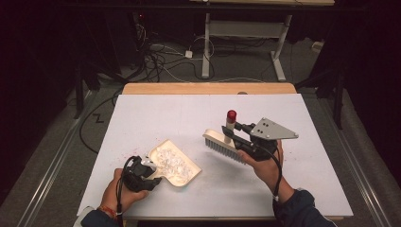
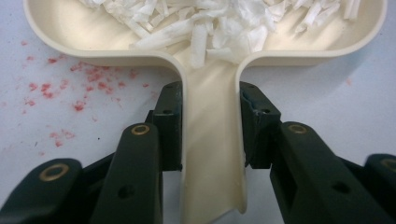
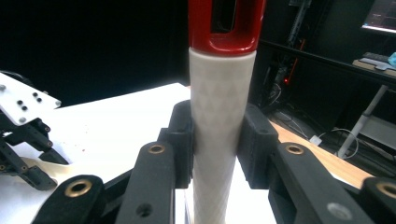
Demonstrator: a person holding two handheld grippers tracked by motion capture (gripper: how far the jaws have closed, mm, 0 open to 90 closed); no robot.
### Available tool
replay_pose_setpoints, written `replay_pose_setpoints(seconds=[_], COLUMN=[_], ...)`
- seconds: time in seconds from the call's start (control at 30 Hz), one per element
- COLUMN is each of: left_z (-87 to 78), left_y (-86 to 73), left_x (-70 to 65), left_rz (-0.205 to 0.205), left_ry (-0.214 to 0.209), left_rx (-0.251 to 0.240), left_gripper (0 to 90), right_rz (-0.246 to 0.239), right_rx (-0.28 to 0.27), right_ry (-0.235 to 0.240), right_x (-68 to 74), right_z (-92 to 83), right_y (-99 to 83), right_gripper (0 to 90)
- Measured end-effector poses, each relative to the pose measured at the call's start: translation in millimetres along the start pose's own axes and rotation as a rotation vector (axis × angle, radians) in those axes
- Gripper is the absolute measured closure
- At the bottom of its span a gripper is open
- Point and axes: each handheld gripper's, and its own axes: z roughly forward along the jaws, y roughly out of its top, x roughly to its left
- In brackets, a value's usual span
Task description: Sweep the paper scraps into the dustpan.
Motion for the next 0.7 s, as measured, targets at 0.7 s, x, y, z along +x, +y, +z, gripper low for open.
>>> replay_pose_setpoints(seconds=[0.7], left_z=[0.5], left_y=[0.9], left_x=[0.3], left_rz=[-0.005], left_ry=[0.0], left_rx=[0.002], left_gripper=[63.4], right_rz=[-0.064], right_rx=[0.031], right_ry=[-0.063], right_x=[-14.8], right_z=[122.1], right_y=[2.8], right_gripper=[70.4])
